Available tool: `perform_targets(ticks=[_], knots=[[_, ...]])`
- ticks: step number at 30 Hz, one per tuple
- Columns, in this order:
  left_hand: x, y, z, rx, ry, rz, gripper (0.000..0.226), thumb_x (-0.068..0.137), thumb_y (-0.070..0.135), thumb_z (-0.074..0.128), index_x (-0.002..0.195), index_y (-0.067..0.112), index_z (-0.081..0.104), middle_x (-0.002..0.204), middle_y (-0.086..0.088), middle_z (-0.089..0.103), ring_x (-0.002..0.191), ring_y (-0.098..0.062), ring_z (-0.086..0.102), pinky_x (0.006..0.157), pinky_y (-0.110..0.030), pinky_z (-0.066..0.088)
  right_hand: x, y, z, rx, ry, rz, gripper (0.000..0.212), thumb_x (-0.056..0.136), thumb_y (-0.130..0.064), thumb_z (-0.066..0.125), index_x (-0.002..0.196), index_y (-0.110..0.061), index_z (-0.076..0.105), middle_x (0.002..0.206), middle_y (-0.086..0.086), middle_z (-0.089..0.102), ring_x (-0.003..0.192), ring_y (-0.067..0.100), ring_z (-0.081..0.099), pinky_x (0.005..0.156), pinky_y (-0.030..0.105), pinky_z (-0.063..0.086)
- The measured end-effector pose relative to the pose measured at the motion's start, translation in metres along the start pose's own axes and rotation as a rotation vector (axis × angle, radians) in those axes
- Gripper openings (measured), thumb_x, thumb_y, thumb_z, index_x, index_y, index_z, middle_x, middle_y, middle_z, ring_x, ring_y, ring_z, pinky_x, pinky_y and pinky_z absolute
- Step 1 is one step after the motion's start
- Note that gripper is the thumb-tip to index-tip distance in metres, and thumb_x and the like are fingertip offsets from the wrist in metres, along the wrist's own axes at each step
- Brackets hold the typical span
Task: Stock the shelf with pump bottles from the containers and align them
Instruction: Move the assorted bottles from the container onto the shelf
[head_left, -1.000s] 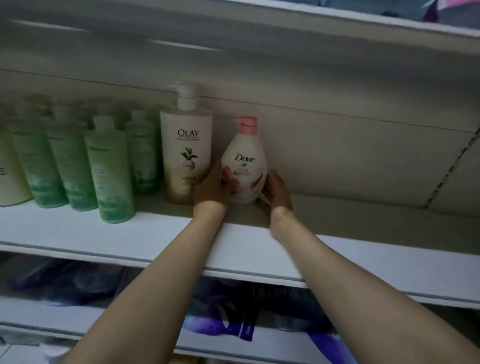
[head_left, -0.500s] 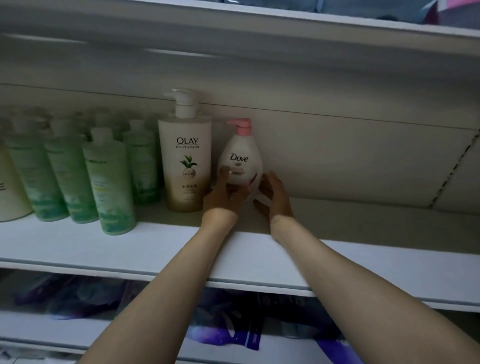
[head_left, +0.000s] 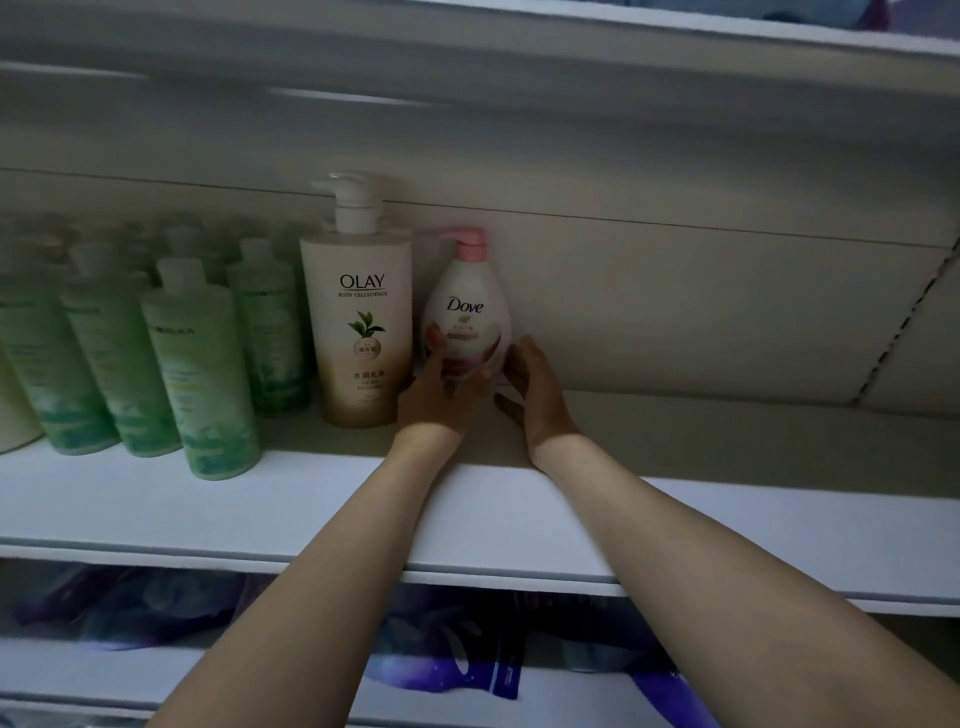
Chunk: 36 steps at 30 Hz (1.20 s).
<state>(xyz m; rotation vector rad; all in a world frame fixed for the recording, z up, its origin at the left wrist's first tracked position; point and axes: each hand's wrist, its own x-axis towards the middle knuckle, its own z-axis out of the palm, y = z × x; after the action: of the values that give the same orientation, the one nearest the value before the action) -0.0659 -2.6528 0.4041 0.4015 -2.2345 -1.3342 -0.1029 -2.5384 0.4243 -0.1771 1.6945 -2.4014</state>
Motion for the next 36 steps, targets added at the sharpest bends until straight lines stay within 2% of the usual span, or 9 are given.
perform_targets(ticks=[3, 8, 12, 15, 20, 25, 31, 34, 36], knots=[[-0.005, 0.006, -0.003, 0.029, -0.015, -0.019, 0.068, 0.089, 0.052, 0.062, 0.149, 0.030, 0.039, 0.141, -0.006, 0.056, 0.129, -0.025, 0.053, 0.102, -0.023, 0.036, -0.006, -0.006, -0.002, -0.047, 0.015, 0.039, 0.037, 0.101, -0.044, 0.047, 0.126, -0.021, 0.063, 0.130, 0.003, 0.064, 0.107, 0.010, 0.058, 0.083, 0.030, 0.045], [-0.024, 0.028, -0.007, -0.114, -0.010, -0.056, 0.046, 0.094, 0.041, 0.062, 0.134, 0.019, 0.057, 0.132, -0.004, 0.062, 0.126, -0.026, 0.055, 0.100, -0.026, 0.041, -0.025, -0.031, -0.020, -0.147, 0.055, 0.087, 0.038, 0.097, -0.044, 0.056, 0.127, -0.022, 0.062, 0.129, 0.001, 0.060, 0.119, 0.019, 0.054, 0.095, 0.036, 0.042], [-0.064, 0.059, 0.002, -0.670, -0.012, -0.392, 0.051, 0.090, 0.041, 0.068, 0.133, 0.018, 0.053, 0.119, -0.007, 0.062, 0.100, -0.024, 0.064, 0.088, -0.039, 0.057, -0.054, -0.053, -0.047, -0.182, 0.017, 0.097, 0.045, 0.095, -0.047, 0.057, 0.132, -0.022, 0.063, 0.133, -0.001, 0.061, 0.120, 0.021, 0.053, 0.091, 0.035, 0.040], [-0.097, 0.079, 0.015, -0.866, -0.048, -0.445, 0.030, 0.090, 0.029, 0.068, 0.114, 0.013, 0.058, 0.107, -0.011, 0.060, 0.090, -0.022, 0.062, 0.069, -0.037, 0.057, -0.083, -0.068, -0.073, -0.198, -0.011, 0.098, 0.039, 0.094, -0.045, 0.058, 0.126, -0.025, 0.064, 0.128, -0.003, 0.060, 0.116, 0.019, 0.051, 0.092, 0.036, 0.037], [-0.152, 0.126, 0.037, -0.885, -0.122, -0.386, 0.029, 0.086, 0.038, 0.073, 0.107, 0.025, 0.057, 0.110, -0.003, 0.054, 0.104, -0.015, 0.057, 0.068, -0.035, 0.057, -0.130, -0.095, -0.124, -0.240, -0.036, 0.075, 0.026, 0.092, -0.045, 0.062, 0.105, -0.024, 0.066, 0.106, -0.006, 0.059, 0.097, 0.011, 0.052, 0.084, 0.032, 0.037], [-0.221, 0.160, 0.068, -0.880, -0.127, -0.382, 0.028, 0.087, 0.038, 0.072, 0.109, 0.026, 0.058, 0.124, -0.009, 0.052, 0.115, -0.018, 0.056, 0.081, -0.035, 0.055, -0.183, -0.115, -0.189, -0.259, -0.081, 0.071, 0.059, 0.091, -0.048, 0.063, 0.139, -0.015, 0.056, 0.145, 0.001, 0.050, 0.138, 0.015, 0.041, 0.101, 0.039, 0.034], [-0.298, 0.190, 0.105, -0.885, -0.088, -0.394, 0.036, 0.090, 0.036, 0.068, 0.118, 0.016, 0.059, 0.111, -0.008, 0.055, 0.112, -0.021, 0.055, 0.073, -0.033, 0.054, -0.243, -0.128, -0.265, -0.314, -0.091, 0.079, 0.058, 0.090, -0.052, 0.061, 0.137, -0.018, 0.057, 0.142, 0.002, 0.052, 0.135, 0.019, 0.045, 0.100, 0.040, 0.036], [-0.331, 0.202, 0.122, -0.871, -0.123, -0.400, 0.019, 0.092, 0.036, 0.064, 0.104, 0.021, 0.061, 0.097, -0.003, 0.049, 0.101, -0.018, 0.049, 0.077, -0.032, 0.053, -0.268, -0.129, -0.299, -0.321, -0.073, 0.079, 0.050, 0.091, -0.050, 0.061, 0.129, -0.018, 0.061, 0.131, 0.000, 0.056, 0.132, 0.018, 0.047, 0.104, 0.041, 0.037], [-0.352, 0.200, 0.137, -0.848, -0.131, -0.405, 0.027, 0.092, 0.036, 0.064, 0.114, 0.021, 0.061, 0.107, -0.005, 0.052, 0.105, -0.018, 0.051, 0.087, -0.035, 0.052, -0.284, -0.123, -0.321, -0.318, -0.066, 0.101, 0.052, 0.091, -0.049, 0.061, 0.133, -0.019, 0.059, 0.134, 0.000, 0.055, 0.134, 0.018, 0.046, 0.104, 0.040, 0.036]])
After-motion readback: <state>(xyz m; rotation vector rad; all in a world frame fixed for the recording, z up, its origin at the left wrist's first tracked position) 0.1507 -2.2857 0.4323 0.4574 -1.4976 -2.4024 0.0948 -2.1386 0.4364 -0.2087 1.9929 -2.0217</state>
